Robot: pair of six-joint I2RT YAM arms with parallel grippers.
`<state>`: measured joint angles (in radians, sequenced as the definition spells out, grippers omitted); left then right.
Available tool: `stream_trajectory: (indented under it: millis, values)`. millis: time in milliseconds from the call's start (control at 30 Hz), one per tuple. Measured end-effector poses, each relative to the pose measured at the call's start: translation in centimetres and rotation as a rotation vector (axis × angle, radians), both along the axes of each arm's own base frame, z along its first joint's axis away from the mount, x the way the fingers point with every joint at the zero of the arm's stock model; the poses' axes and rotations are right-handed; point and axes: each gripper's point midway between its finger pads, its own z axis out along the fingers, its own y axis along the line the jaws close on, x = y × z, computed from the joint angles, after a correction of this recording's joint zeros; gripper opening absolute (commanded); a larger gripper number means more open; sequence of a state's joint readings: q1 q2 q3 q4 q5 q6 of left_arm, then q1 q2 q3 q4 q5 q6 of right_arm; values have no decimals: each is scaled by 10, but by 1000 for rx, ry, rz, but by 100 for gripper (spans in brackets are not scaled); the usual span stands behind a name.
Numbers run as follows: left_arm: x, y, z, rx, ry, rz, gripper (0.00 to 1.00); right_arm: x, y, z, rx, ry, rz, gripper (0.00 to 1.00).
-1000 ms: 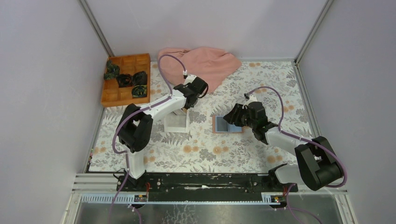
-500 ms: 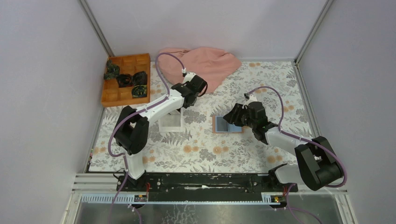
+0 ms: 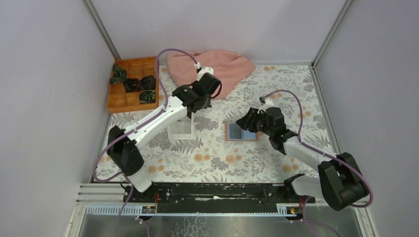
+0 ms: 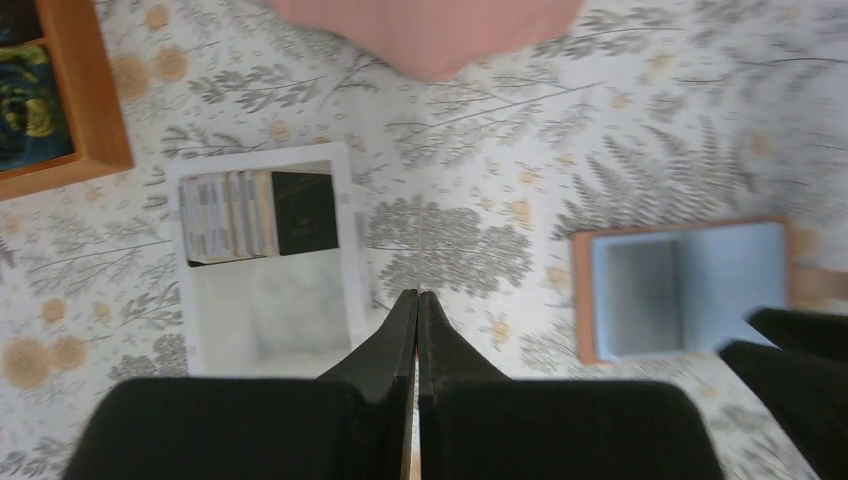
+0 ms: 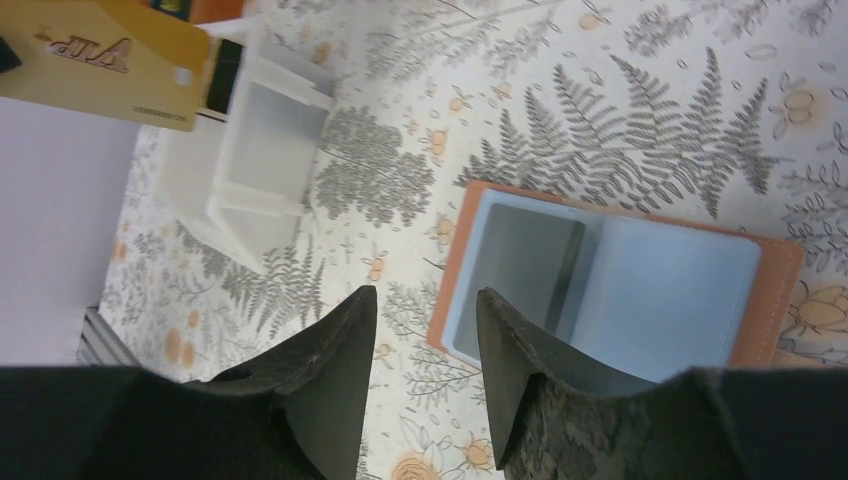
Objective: Put the credit cards into the card holder
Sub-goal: Pick up the credit card from the storage box.
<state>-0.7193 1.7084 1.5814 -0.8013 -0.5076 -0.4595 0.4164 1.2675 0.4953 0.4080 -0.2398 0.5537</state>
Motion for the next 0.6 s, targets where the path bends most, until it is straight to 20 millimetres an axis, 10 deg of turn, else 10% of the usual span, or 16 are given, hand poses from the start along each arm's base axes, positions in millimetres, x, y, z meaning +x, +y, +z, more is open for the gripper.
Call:
stream_trajectory:
  millis: [233,600]
  values:
    - [-25,-28,36,-198,20,-140,0,-10,6,43,59,-134,67,52]
    - [-86,-80,13,-478,296,-438,0,-48,6,76,143,-275,164,56]
